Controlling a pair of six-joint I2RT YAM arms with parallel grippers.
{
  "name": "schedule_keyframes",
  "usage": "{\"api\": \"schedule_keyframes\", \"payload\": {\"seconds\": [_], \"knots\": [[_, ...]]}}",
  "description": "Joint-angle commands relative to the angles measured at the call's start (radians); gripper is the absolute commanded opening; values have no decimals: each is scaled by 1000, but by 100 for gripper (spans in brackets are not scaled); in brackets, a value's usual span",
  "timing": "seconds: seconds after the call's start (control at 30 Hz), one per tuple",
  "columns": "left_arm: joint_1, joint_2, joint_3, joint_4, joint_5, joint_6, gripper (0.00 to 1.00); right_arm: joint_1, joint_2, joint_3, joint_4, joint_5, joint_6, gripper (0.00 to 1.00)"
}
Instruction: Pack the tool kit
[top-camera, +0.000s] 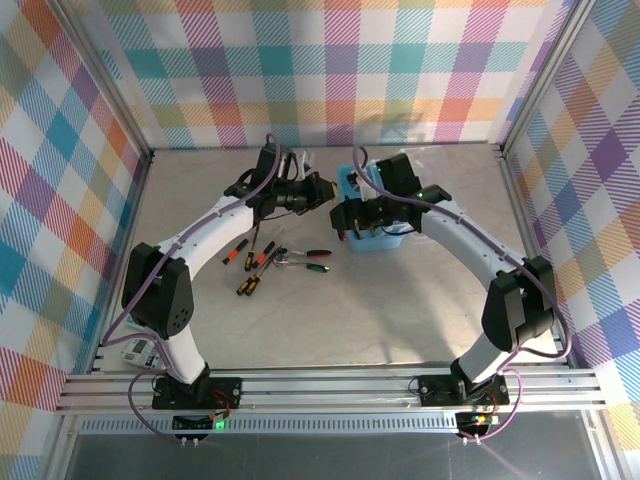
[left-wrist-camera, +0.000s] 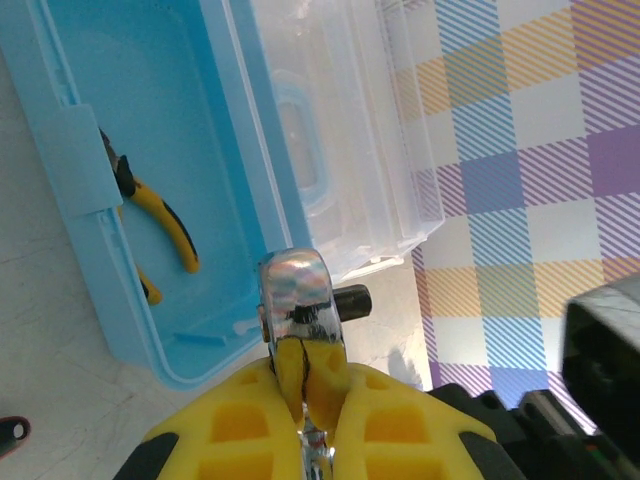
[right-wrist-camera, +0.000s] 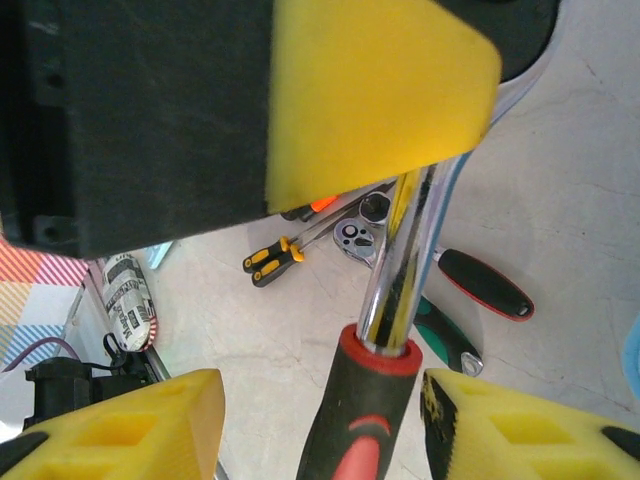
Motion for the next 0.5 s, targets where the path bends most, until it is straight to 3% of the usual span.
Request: {"api": "schedule_keyframes", "payload": {"seconds": [0.0,0.3,0.33,0.37,0.43,0.47], "knots": [[6,-21,22,81,42,-26,0,17,42,41,30,-30,21,48],[11,-15,28,30,21,17,0,12,9,46,28,55,36,0],[14,-15,35,-5,10,42,7,5,3,56,8,66,27,0],[20,-18,46,-40,-4,66,22,-5,-2,66,-16,77,15,0],[45,-30,77,-148,-42,130,64,-31,-7,95,-78,103,-16,0],[60,-38,90,-188,-62,158,79,-46,-7,107,-105,121,-32,0]]}}
